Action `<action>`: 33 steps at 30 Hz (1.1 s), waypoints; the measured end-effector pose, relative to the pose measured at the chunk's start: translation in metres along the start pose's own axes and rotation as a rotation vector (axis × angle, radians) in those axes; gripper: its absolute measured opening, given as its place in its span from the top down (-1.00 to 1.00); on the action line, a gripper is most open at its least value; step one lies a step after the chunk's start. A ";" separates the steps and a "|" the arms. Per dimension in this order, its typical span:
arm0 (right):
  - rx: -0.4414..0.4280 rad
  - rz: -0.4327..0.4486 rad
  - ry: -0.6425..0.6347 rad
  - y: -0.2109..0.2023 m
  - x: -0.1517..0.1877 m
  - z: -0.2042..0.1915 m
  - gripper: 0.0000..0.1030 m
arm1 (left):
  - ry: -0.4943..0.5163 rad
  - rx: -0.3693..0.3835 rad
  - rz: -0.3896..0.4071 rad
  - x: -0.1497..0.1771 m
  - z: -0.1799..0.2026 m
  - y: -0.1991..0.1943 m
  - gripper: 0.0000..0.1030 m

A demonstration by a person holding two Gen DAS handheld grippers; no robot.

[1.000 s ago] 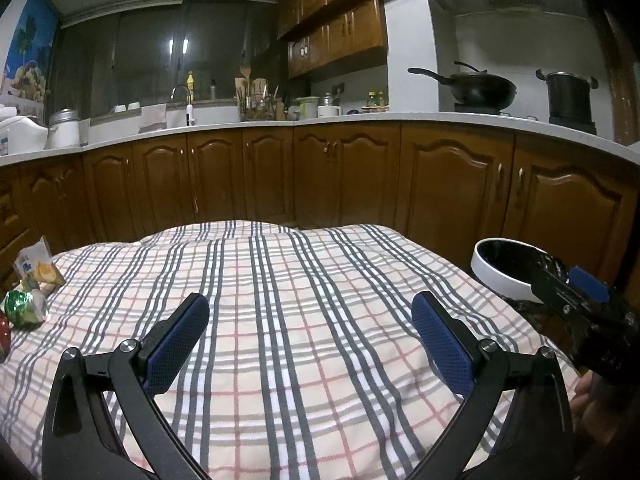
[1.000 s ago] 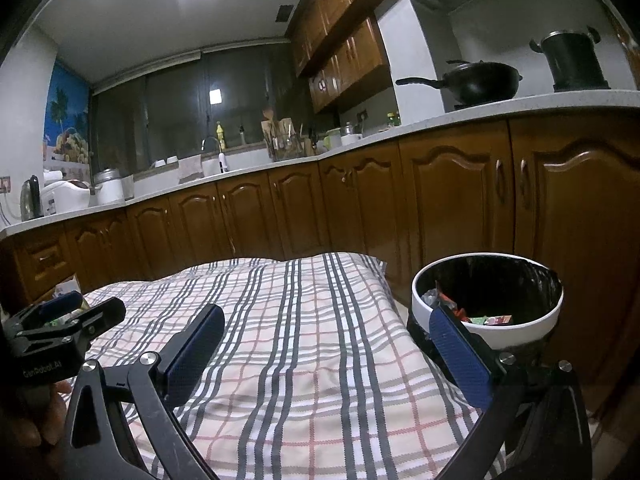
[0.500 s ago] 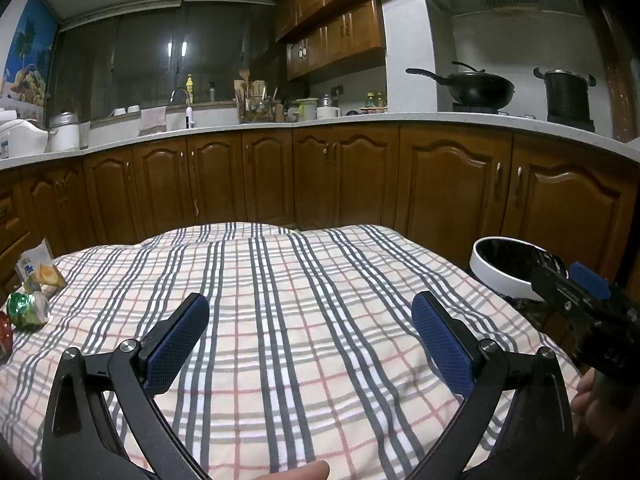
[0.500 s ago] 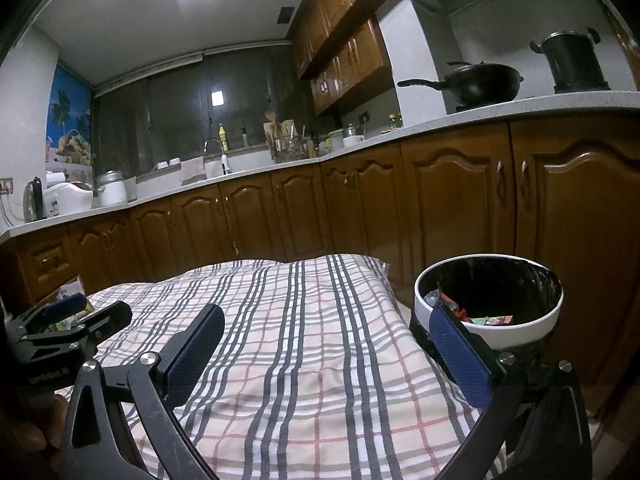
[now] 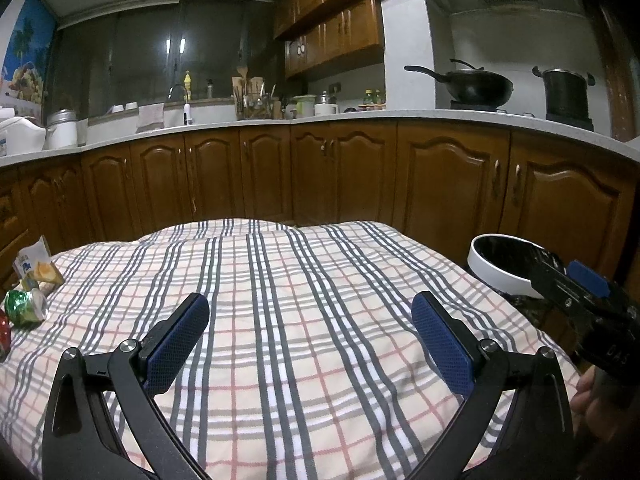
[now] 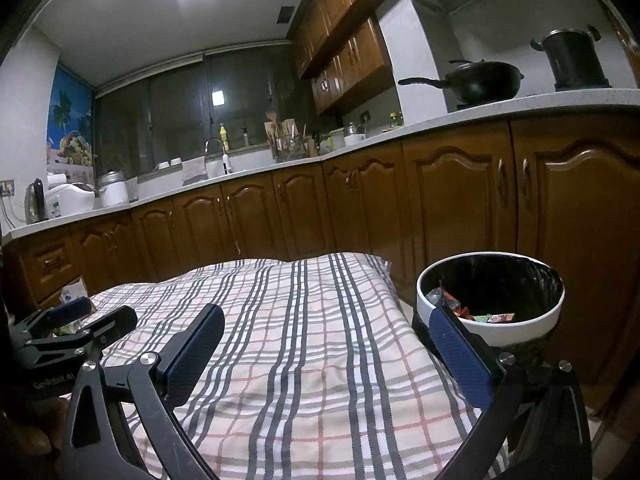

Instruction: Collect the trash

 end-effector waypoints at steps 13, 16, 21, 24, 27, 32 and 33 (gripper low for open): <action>-0.006 0.003 0.000 0.001 -0.002 0.000 -1.00 | 0.006 0.005 0.008 -0.001 0.001 -0.001 -1.00; -0.009 0.005 -0.001 0.001 -0.003 -0.001 -1.00 | 0.004 0.005 0.008 -0.002 -0.001 -0.002 -1.00; -0.013 0.002 -0.001 0.000 -0.004 -0.003 -1.00 | 0.005 0.007 0.008 -0.002 0.000 -0.002 -1.00; -0.015 0.003 -0.003 -0.001 -0.005 -0.004 -1.00 | 0.005 0.008 0.006 -0.003 0.000 -0.002 -1.00; -0.016 0.004 -0.002 -0.002 -0.005 -0.005 -1.00 | 0.005 0.009 0.004 -0.003 0.000 -0.002 -1.00; -0.015 0.003 -0.001 -0.002 -0.005 -0.006 -1.00 | 0.007 0.008 0.003 -0.004 0.001 -0.001 -1.00; -0.016 0.004 -0.002 -0.001 -0.005 -0.004 -1.00 | 0.005 0.009 0.002 -0.004 0.002 -0.002 -1.00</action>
Point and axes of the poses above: each gripper's, at about its wrist camera, not at the fingertips, and y roughly the way its jaws point, z to its right, x to its underside, the point moved 3 cm from there along y, roughly the way its jaws point, and after that the axes turned 4 degrees about x, right-handed, at the moved point
